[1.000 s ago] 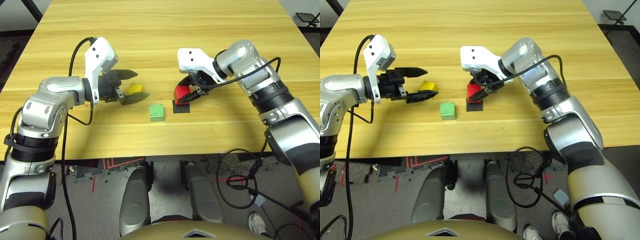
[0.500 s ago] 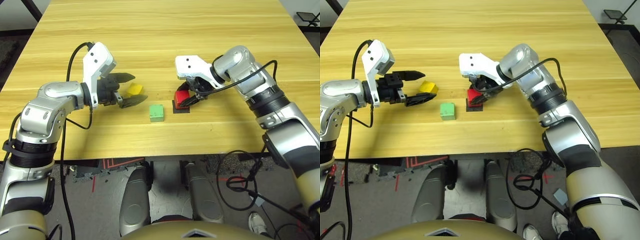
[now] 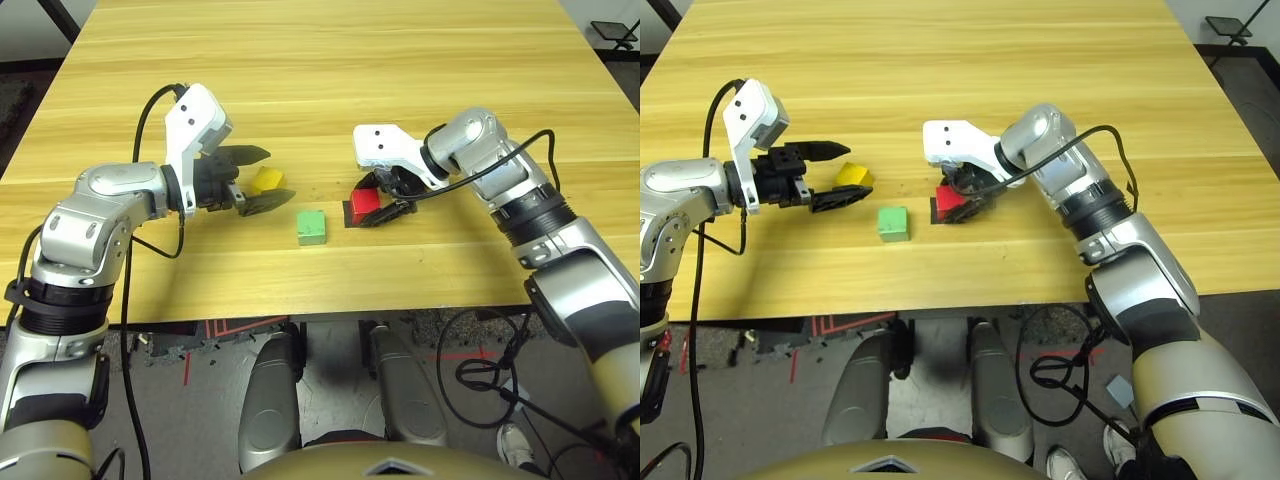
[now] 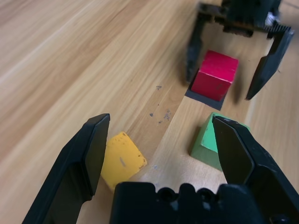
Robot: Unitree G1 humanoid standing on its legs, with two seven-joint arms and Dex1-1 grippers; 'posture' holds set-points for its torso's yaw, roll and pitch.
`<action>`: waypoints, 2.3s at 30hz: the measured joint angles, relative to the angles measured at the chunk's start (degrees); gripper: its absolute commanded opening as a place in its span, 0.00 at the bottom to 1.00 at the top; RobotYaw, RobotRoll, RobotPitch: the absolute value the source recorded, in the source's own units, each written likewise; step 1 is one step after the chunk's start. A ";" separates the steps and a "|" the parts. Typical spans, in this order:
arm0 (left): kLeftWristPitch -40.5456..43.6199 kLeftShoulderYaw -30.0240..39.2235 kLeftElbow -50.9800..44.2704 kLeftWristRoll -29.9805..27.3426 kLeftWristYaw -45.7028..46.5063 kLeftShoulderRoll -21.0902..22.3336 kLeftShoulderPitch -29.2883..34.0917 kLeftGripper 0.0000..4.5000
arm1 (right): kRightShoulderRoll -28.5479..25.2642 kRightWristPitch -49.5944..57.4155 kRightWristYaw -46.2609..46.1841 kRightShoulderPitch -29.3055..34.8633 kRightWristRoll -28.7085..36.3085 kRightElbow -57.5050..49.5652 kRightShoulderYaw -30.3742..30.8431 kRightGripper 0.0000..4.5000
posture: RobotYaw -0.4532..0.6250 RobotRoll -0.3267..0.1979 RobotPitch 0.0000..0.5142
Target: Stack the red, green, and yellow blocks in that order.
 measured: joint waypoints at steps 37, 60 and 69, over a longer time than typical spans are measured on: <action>11.69 -18.28 -8.92 7.94 -7.28 -1.51 -7.26 1.00 | -17.68 -1.20 5.12 9.07 16.38 -5.59 -13.49 0.99 | 0.55 0.64 0.53; 5.91 -22.84 -4.83 13.68 -3.78 -4.31 -5.02 0.46 | -16.50 -0.62 2.76 9.21 16.86 -6.01 -13.98 1.00 | 0.53 0.67 0.53; 7.55 -23.04 -4.27 13.26 -6.98 -5.84 -14.99 0.46 | -16.96 -0.59 2.07 10.99 16.88 -6.25 -14.75 1.00 | 0.52 0.71 0.52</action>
